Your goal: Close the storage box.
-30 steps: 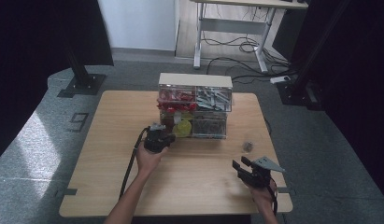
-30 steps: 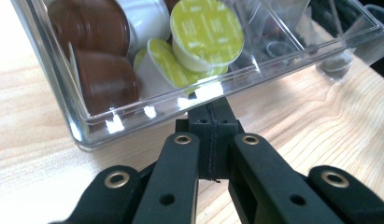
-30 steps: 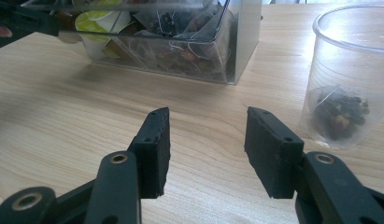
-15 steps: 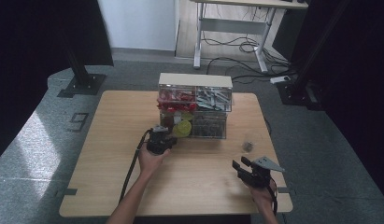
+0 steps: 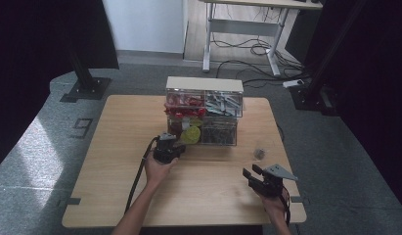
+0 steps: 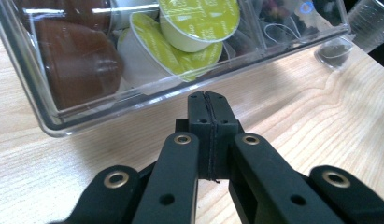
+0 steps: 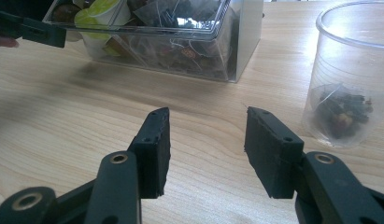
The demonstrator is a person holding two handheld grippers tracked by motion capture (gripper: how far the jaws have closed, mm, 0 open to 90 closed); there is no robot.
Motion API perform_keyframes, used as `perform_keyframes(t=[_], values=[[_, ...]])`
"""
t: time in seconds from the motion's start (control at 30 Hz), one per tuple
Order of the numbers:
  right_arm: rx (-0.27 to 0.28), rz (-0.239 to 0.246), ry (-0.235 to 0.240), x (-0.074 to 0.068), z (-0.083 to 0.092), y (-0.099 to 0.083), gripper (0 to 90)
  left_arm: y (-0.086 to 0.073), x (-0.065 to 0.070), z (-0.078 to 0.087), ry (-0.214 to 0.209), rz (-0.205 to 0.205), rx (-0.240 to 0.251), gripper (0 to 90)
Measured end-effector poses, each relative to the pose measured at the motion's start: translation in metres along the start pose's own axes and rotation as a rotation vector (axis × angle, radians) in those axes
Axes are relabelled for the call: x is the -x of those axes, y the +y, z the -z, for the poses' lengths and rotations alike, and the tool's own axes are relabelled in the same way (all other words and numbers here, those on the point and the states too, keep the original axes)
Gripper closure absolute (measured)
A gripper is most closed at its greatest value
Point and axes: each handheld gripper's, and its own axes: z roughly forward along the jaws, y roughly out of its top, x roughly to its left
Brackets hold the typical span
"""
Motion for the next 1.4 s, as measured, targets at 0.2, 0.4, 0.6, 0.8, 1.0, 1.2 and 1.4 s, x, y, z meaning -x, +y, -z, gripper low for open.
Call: perform_keyframes(t=[0.2,0.4,0.6,0.8,1.0,1.2,1.4], values=[[-0.004,0.008,0.005,-0.002,-0.002,-0.001,50.0,-0.005,0.004,0.003,-0.005,-0.014,0.012,88.5],[-0.011,0.011,0.012,-0.004,-0.003,-0.001,49.3,-0.01,0.008,0.012,0.025,-0.057,0.049,80.6],[-0.02,0.008,0.017,-0.005,-0.004,-0.002,48.9,-0.021,0.009,0.023,0.027,-0.079,0.066,69.5],[-0.027,0.016,0.023,-0.006,-0.005,-0.004,48.5,-0.036,0.012,0.037,0.037,-0.109,0.085,59.0],[-0.036,0.01,0.025,-0.005,-0.006,-0.008,48.4,-0.052,0.01,0.05,0.041,-0.113,0.08,53.7],[-0.046,0.019,0.031,-0.006,-0.004,-0.014,48.4,-0.071,0.005,0.065,0.061,-0.119,0.058,51.6],[-0.072,0.021,0.025,-0.006,-0.002,-0.022,48.2,-0.089,-0.001,0.079,0.079,-0.111,0.048,49.9]])
